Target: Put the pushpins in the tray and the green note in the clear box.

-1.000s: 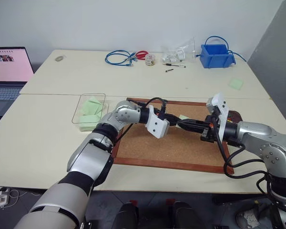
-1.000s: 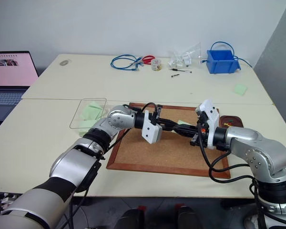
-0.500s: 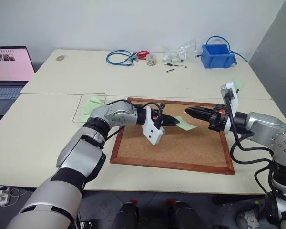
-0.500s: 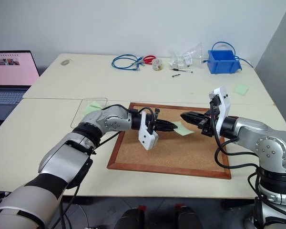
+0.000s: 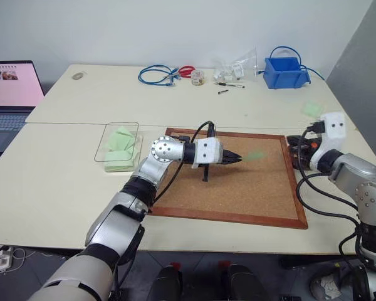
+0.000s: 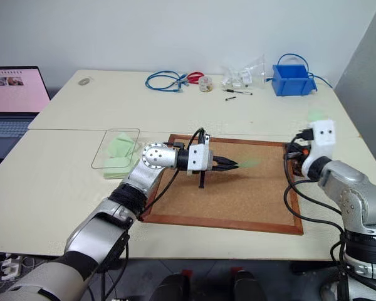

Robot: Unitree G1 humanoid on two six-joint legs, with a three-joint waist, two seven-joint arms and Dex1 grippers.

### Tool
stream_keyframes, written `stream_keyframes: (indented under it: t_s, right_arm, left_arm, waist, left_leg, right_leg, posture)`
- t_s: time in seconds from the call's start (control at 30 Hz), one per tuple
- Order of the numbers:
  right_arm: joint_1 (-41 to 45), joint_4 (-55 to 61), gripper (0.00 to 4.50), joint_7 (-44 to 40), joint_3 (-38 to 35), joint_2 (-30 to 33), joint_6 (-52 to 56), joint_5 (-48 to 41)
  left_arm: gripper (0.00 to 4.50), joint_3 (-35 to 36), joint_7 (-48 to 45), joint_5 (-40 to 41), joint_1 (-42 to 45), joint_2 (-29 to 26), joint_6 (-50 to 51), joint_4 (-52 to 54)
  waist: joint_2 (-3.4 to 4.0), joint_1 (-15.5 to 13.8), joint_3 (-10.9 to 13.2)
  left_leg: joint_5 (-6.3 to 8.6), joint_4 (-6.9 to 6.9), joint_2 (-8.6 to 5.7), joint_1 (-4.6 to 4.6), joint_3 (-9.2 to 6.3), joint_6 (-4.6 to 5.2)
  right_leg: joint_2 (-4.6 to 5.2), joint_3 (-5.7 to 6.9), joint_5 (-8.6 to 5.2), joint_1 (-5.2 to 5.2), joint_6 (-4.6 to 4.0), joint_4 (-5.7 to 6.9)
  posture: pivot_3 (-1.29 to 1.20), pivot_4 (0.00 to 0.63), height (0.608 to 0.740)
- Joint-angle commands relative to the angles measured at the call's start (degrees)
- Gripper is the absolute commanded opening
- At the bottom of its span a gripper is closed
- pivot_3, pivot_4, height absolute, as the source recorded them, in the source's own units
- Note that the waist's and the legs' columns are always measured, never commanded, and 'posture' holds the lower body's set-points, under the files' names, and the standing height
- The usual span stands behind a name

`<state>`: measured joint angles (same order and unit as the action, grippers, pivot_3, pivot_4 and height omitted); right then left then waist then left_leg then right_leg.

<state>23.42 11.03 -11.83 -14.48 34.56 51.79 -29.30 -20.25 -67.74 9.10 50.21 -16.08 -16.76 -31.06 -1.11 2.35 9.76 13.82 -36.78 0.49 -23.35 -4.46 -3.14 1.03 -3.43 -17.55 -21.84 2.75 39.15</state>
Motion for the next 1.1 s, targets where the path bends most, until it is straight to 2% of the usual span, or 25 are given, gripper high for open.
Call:
stream_keyframes:
  t_s: [0.03,0.2,0.5,0.7,0.9,1.1]
  right_arm:
    - [0.91,-3.25,0.0,1.63,-1.73,0.75,-4.37,4.45]
    - [2.86,-10.34,0.0,-0.49,-1.79,0.23,-6.2,5.54]
    - [7.37,-23.53,0.0,-1.37,-1.35,-1.53,-13.25,9.27]
    - [7.54,-24.76,1.27,-1.29,-1.64,-2.16,-14.1,10.32]
    - [7.27,-23.86,2.86,-1.17,-1.93,-2.63,-13.84,10.52]
    - [6.99,-23.1,4.17,-0.97,-2.17,-2.38,-13.57,10.72]
  left_arm:
    - [0.08,1.07,-0.84,4.69,-1.59,-0.35,15.91,12.04]
    - [0.08,1.33,1.66,5.64,-3.58,-0.13,27.37,19.52]
    - [0.08,1.32,4.03,4.21,-5.08,0.13,31.12,23.24]
    - [0.0,1.28,4.05,3.35,-5.47,-0.71,30.52,23.88]
    - [0.0,1.24,4.32,3.26,-5.63,-0.48,30.79,24.17]
    - [0.0,1.12,4.37,3.17,-5.27,-0.18,30.49,23.73]
  waist:
    - [0.01,0.04,0.0]
    - [0.01,0.42,-0.01]
    - [0.02,0.49,-0.01]
    - [0.03,0.47,-0.01]
    - [0.03,0.49,-0.02]
    - [0.04,0.48,-0.02]
  left_leg:
    - [0.0,-0.01,-0.01,0.0,0.01,0.0]
    - [0.0,-0.06,0.01,0.06,0.03,0.0]
    - [0.0,-0.04,0.01,0.17,0.15,0.0]
    - [0.0,-0.04,0.01,0.18,0.17,0.0]
    - [0.0,-0.04,0.01,0.19,0.18,0.0]
    - [0.0,-0.04,0.01,0.19,0.18,0.0]
  right_leg:
    - [0.0,-0.01,0.0,0.0,0.0,0.0]
    - [-0.03,-0.04,0.0,0.03,0.0,0.06]
    - [-0.02,-0.16,0.0,0.07,0.0,0.08]
    - [-0.01,-0.19,0.0,0.07,0.0,0.08]
    - [-0.01,-0.2,0.0,0.07,0.0,0.09]
    - [-0.01,-0.2,0.0,0.07,0.0,0.09]
  posture:
    - [0.0,0.15,0.74]
    - [0.0,0.15,0.74]
    - [0.0,0.15,0.74]
    - [0.0,0.15,0.74]
    - [0.0,0.15,0.74]
    - [0.0,0.15,0.74]
